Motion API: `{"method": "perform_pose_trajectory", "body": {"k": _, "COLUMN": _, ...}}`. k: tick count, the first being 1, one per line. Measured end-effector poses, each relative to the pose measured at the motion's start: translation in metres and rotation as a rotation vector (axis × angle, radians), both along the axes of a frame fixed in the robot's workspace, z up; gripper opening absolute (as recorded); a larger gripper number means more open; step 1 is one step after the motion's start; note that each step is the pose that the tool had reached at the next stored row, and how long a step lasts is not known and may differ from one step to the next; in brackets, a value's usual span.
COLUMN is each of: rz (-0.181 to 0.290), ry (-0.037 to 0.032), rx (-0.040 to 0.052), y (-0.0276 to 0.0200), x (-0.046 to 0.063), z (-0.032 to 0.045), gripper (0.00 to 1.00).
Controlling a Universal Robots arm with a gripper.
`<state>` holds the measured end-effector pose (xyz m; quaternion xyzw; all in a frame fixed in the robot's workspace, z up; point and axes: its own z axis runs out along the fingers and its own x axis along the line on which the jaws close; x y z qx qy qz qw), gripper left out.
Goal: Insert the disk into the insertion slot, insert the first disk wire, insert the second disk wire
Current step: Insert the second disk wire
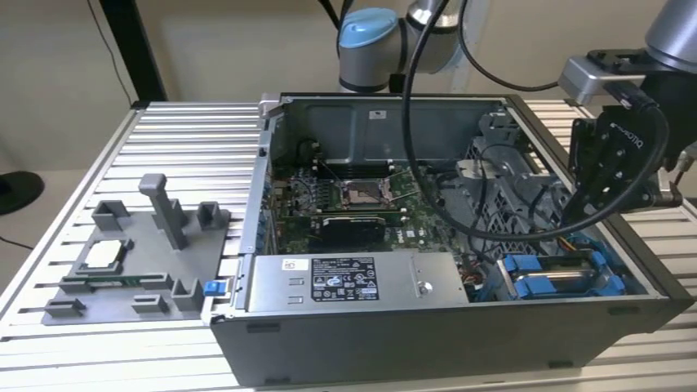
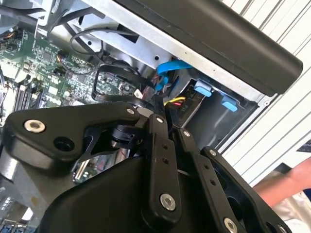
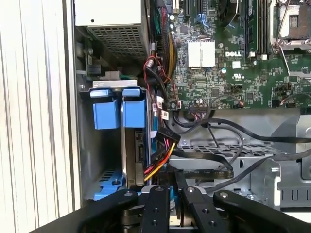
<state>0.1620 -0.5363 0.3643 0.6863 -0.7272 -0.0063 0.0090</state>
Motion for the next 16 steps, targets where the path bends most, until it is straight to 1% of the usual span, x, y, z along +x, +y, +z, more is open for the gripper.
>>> {"method": "perform_pose_trajectory", "body": {"k": 4, "rz": 0.001, "ry": -0.0185, "rx": 0.0013, "y": -0.0031, "x": -0.003, "z": 0.0004, "gripper": 0.0}}
{"method": "perform_pose_trajectory", "body": {"k": 9, "rz": 0.002, "ry": -0.0496, "rx": 0.0027, "y": -0.0071, "x": -0.006, "z": 0.0006, "gripper": 0.0}}
{"method": "perform_pose_trajectory", "body": {"k": 12, "rz": 0.003, "ry": -0.0652, "rx": 0.0039, "y": -0.01, "x": -0.008, "z": 0.0006, "gripper": 0.0}}
{"method": "perform_pose_trajectory", "body": {"k": 13, "rz": 0.003, "ry": -0.0695, "rx": 0.0044, "y": -0.0111, "x": -0.009, "z": 0.0006, "gripper": 0.0}}
{"method": "perform_pose_trajectory", "body": {"k": 14, "rz": 0.003, "ry": -0.0714, "rx": 0.0047, "y": -0.0116, "x": -0.01, "z": 0.0006, "gripper": 0.0}}
{"method": "perform_pose_trajectory", "body": {"k": 16, "rz": 0.003, "ry": -0.072, "rx": 0.0048, "y": -0.0117, "x": -0.01, "z": 0.0006, "gripper": 0.0}}
